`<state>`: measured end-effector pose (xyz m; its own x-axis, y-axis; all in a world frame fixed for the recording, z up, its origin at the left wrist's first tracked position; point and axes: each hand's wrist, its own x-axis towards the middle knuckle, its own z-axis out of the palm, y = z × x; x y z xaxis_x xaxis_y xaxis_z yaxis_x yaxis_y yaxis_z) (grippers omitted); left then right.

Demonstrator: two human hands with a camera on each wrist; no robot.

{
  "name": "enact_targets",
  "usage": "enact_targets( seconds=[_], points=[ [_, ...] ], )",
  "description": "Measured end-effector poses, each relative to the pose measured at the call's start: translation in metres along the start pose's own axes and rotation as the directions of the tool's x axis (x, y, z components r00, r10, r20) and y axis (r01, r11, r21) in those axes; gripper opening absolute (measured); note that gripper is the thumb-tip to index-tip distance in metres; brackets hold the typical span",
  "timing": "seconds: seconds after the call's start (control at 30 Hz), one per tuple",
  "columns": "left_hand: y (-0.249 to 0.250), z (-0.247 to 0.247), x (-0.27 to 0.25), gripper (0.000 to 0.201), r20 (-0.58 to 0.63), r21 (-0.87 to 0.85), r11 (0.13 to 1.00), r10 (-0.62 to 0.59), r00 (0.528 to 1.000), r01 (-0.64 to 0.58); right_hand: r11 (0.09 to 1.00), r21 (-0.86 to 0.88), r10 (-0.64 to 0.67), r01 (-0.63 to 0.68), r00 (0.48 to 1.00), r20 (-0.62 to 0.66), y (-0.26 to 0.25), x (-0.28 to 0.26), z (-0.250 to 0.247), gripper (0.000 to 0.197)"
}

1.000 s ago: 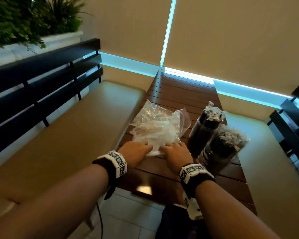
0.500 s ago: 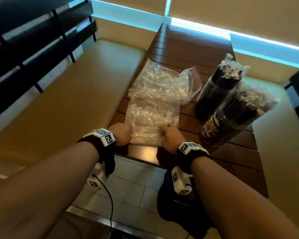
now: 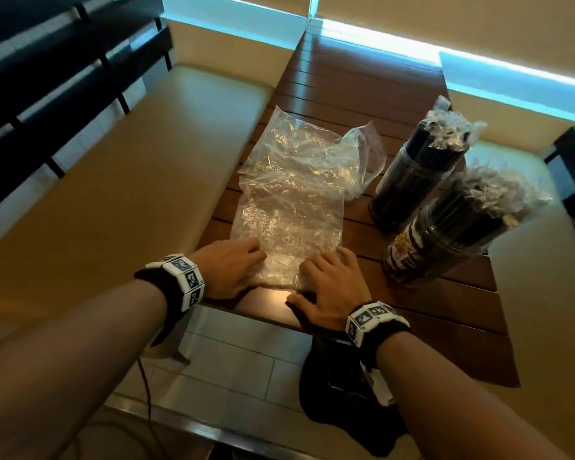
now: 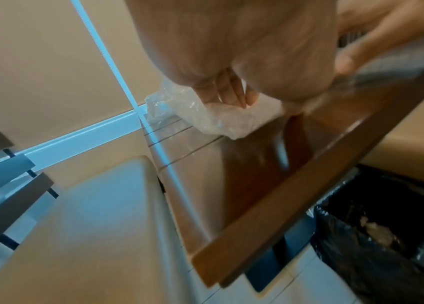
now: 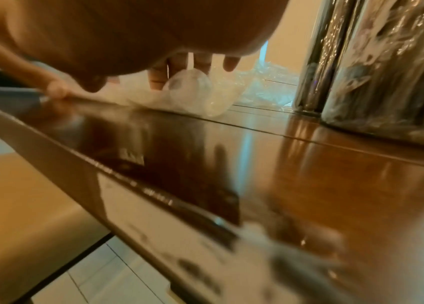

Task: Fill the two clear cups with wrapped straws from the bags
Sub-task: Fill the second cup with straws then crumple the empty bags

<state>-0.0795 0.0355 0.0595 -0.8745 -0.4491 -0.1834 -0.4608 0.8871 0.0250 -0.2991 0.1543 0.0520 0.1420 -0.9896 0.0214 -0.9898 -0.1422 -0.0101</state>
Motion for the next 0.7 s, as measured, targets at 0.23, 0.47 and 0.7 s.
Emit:
enact_targets(
  seconds=[0.23, 0.47, 0.7],
  points=[
    [-0.005, -0.008, 0.017, 0.015, -0.049, -0.351, 0.898, -0.302, 0.952, 0.267, 0.981, 0.162, 0.104, -0.107, 0.994, 0.03, 0.006, 0.019, -0.009, 0.024],
    [0.001, 0.005, 0.031, 0.029, -0.031, -0.24, 0.85, -0.489, 0.872, 0.468, 0.902, 0.307, 0.269, -0.304, 0.951, 0.153, 0.016, 0.039, -0.003, 0.018],
    [0.005, 0.009, 0.045, 0.047, 0.027, -0.225, 0.745, -0.64, 0.768, 0.628, 0.984, 0.059, 0.169, -0.166, 0.985, -0.046, -0.001, 0.037, 0.004, 0.024]
  ],
)
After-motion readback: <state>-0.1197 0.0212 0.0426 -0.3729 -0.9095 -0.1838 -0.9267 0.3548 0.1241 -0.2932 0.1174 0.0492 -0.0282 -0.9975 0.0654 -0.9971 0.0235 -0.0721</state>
